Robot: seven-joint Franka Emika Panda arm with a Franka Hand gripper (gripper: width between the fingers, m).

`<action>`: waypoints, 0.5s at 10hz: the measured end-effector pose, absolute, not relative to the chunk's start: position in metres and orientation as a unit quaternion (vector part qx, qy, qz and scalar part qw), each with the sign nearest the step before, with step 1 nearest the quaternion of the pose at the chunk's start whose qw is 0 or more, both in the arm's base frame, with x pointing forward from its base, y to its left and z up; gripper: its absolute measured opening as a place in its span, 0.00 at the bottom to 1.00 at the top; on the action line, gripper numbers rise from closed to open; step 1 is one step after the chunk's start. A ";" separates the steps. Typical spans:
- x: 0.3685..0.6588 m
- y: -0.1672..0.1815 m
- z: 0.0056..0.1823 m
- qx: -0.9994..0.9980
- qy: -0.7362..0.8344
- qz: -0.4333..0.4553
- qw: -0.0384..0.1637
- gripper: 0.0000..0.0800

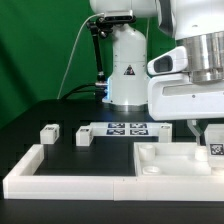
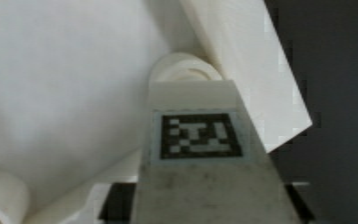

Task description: Assemble one leg

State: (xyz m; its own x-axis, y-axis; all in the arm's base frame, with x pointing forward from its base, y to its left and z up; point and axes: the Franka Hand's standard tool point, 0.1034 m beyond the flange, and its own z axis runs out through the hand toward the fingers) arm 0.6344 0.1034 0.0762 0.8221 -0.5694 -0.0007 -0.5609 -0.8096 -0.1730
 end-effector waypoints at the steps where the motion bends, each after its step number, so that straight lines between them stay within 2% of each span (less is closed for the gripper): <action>1: 0.634 0.103 0.076 -0.936 0.342 -0.022 0.083 0.36; 5: 0.627 0.101 0.076 -0.810 0.582 -0.010 0.072 0.36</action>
Offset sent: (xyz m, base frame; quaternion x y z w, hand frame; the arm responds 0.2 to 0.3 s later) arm -0.0081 0.0110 -0.0082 0.0052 0.0287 0.2644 0.9640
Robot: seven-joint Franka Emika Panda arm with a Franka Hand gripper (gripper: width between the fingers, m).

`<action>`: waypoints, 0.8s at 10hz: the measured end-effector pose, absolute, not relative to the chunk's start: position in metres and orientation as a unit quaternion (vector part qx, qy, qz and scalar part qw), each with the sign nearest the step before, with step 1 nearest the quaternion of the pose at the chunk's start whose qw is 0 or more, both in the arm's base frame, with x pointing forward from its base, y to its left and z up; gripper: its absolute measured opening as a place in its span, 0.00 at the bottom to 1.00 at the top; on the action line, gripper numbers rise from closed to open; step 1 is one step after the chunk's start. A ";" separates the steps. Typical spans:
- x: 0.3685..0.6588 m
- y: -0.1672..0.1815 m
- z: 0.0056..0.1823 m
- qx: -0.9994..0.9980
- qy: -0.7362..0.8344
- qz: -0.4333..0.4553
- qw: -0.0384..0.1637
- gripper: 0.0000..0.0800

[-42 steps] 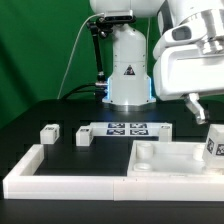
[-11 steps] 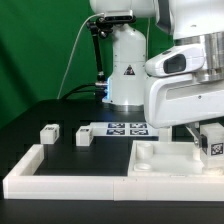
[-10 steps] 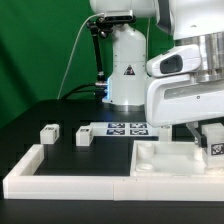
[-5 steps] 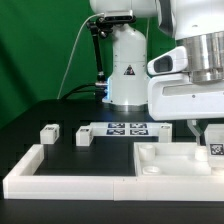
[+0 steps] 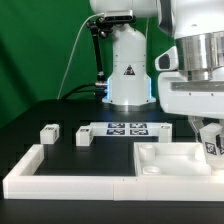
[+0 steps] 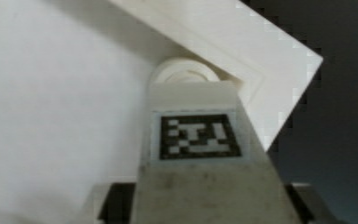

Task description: Assemble one leg

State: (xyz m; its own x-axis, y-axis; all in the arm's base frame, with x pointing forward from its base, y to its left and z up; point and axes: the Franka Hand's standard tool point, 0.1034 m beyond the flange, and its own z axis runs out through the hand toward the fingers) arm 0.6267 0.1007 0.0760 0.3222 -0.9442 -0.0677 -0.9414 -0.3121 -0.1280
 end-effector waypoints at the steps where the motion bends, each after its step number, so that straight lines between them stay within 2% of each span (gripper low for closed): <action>1: 0.626 0.101 0.076 -0.791 0.607 -0.009 0.069 0.36; 4: 0.623 0.104 0.077 -0.712 0.699 0.002 0.066 0.36; 8: 0.623 0.116 0.075 -0.622 0.779 0.024 0.076 0.36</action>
Offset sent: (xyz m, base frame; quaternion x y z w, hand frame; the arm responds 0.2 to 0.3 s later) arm 0.0011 0.0118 -0.0021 -0.0048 0.0000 0.1822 0.9833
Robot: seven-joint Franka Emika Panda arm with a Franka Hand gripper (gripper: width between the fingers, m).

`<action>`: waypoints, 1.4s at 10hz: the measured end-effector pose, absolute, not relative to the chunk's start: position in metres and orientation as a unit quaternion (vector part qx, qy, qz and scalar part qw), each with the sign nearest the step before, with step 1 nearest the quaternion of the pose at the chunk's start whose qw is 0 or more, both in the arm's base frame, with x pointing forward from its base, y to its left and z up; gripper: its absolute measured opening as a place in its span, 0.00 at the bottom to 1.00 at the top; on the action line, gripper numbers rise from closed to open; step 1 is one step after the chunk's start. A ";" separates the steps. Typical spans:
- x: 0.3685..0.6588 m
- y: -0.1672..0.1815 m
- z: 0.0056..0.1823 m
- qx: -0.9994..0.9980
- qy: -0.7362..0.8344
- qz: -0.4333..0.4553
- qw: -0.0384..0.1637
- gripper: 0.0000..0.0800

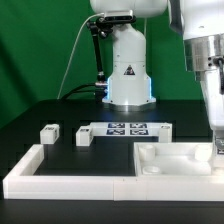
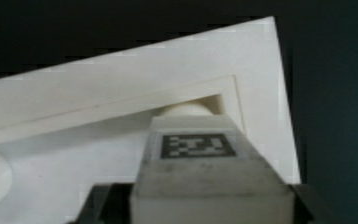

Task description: Assemble one leg

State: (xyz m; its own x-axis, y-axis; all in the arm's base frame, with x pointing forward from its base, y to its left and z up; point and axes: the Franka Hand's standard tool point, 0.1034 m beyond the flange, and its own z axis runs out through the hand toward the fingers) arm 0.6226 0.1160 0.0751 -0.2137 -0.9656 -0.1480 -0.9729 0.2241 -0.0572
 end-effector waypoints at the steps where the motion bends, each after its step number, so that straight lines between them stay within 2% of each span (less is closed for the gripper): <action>1: 0.623 0.116 0.075 -0.627 0.775 0.024 0.076 0.37; 2: 0.622 0.117 0.075 -0.637 0.767 0.023 0.076 0.37; 3: 0.623 0.116 0.075 -0.656 0.750 0.021 0.077 0.62; 4: 0.623 0.115 0.075 -0.679 0.730 0.018 0.078 0.62; 5: 0.623 0.114 0.075 -0.722 0.687 0.013 0.079 0.78; 12: 0.623 0.120 0.074 -0.934 0.348 -0.005 0.075 0.81; 14: 0.625 0.121 0.073 -0.965 0.253 -0.007 0.066 0.81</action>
Offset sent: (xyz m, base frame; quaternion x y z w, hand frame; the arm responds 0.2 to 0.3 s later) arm 0.0039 -0.0031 0.0041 -0.0135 -0.0189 -0.0757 0.9969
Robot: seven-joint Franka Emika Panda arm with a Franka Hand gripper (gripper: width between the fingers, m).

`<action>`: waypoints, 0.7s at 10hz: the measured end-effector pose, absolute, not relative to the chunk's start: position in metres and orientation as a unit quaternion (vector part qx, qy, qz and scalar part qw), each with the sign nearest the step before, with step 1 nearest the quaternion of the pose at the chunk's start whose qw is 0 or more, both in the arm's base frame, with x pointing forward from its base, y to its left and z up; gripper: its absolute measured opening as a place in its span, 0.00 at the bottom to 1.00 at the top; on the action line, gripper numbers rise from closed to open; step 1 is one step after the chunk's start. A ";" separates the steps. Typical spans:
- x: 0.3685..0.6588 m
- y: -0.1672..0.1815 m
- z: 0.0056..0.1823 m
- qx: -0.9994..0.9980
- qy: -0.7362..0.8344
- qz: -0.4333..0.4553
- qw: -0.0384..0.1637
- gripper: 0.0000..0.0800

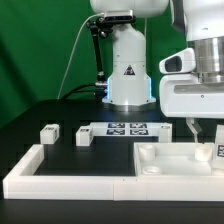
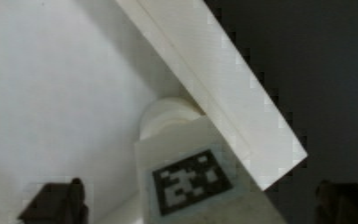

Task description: Assemble one leg

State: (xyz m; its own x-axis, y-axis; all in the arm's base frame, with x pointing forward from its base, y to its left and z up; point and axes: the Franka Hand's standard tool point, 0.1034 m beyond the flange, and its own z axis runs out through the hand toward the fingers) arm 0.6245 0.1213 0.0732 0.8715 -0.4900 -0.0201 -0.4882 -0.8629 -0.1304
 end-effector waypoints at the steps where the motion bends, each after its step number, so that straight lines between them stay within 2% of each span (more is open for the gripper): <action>1: 0.626 0.121 0.073 -0.981 0.186 -0.011 0.057 0.81; 4: 0.627 0.120 0.073 -0.985 0.165 -0.014 0.056 0.79; 5: 0.627 0.120 0.073 -0.985 0.165 -0.014 0.056 0.63; 6: 0.627 0.120 0.073 -0.985 0.165 -0.014 0.056 0.38; 7: 0.627 0.120 0.073 -0.985 0.165 -0.014 0.056 0.36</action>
Offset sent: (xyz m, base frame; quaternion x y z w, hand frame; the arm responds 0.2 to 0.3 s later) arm 0.0000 0.0000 0.0000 0.0000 0.0000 0.0000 1.0000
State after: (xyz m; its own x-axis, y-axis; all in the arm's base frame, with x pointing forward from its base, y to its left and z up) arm 0.6271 0.1197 0.0735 0.9451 -0.3266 0.0090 -0.3235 -0.9392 -0.1147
